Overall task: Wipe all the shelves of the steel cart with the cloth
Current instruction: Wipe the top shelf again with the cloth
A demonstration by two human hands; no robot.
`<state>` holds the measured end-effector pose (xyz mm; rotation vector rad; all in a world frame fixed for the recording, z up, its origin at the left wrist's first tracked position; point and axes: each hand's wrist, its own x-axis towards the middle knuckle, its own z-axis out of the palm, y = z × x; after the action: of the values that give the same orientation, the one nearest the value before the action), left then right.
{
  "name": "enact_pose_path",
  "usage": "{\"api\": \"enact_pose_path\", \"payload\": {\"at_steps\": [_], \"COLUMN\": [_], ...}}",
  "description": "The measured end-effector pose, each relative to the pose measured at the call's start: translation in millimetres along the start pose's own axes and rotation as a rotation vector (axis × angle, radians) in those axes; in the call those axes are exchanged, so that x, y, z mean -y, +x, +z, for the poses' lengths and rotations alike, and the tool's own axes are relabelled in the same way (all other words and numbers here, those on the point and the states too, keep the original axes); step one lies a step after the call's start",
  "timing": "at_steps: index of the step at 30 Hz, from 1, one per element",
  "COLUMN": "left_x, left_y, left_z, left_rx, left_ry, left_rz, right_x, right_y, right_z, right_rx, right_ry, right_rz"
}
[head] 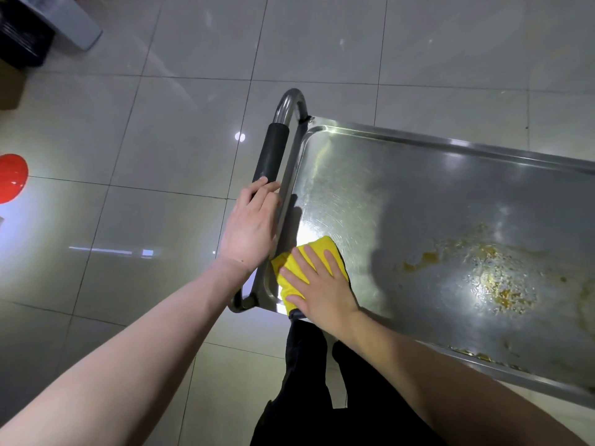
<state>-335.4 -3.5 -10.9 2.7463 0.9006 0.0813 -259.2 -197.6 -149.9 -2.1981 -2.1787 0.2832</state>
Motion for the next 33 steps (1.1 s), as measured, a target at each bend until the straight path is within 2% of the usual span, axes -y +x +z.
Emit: {"api": "enact_pose_path", "payload": {"at_steps": [6,16,21,26,33], "left_x": [-3.1,-2.5,-1.2,-0.7,-0.8], "left_y": [-2.7,-1.1,-0.6,-0.2,-1.5], "left_z": [2.3,2.1,2.6,2.2,2.7], "left_rx": [0.006,0.018,0.011,0.024,0.01], "left_ry": [0.027,0.027,0.017,0.039,0.077], "left_rz": [-0.016,-0.047,-0.053,-0.064,-0.019], "right_x": [-19.4,-102.3,-92.1,-63.5,-44.6], "right_y": [6.6,67.8,59.5,24.0,-30.9], "right_z": [-4.2,-30.2,-23.8,-16.2,-1.7], "right_rx": [0.004,0.006,-0.009,0.118,0.039], "right_ry": [0.004,-0.003,0.002,0.013,-0.015], "right_rz": [-0.042,0.128,0.157,0.124,-0.004]}}
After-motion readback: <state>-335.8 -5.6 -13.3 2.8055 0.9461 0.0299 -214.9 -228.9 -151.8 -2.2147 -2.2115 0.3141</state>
